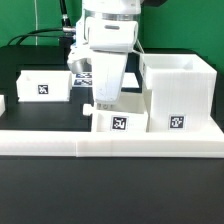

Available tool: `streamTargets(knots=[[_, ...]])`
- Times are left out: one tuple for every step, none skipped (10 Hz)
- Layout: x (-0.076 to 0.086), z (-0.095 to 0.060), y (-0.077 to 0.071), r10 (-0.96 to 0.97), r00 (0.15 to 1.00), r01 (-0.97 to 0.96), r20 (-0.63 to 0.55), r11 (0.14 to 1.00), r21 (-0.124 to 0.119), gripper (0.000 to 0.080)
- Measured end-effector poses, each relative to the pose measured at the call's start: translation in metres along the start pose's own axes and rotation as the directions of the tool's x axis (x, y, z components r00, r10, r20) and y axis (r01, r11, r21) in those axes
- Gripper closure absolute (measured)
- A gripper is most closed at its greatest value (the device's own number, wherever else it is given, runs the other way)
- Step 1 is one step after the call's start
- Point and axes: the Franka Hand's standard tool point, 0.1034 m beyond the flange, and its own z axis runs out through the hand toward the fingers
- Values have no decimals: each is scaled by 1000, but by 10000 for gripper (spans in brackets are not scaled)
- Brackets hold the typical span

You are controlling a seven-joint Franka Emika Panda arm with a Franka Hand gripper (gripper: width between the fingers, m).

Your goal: Assemble drawer

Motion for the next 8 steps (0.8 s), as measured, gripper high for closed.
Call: streamTargets(knots=[[0,1,-1,0,1000,0,0,1000,2,757],[1,5,-5,-5,1000,5,1,1000,11,757],[2,7,-8,-8,1000,8,1,1000,17,757],[4,7,-8,-17,1000,17,3,1000,16,757],[5,7,-8,-27,1000,27,7,999,18,757],[6,7,-7,-29,1000,29,7,999,20,757],[6,7,-7,-30,1000,30,8,999,19,757],[5,7,-6,-27,1000,27,5,1000,9,757]])
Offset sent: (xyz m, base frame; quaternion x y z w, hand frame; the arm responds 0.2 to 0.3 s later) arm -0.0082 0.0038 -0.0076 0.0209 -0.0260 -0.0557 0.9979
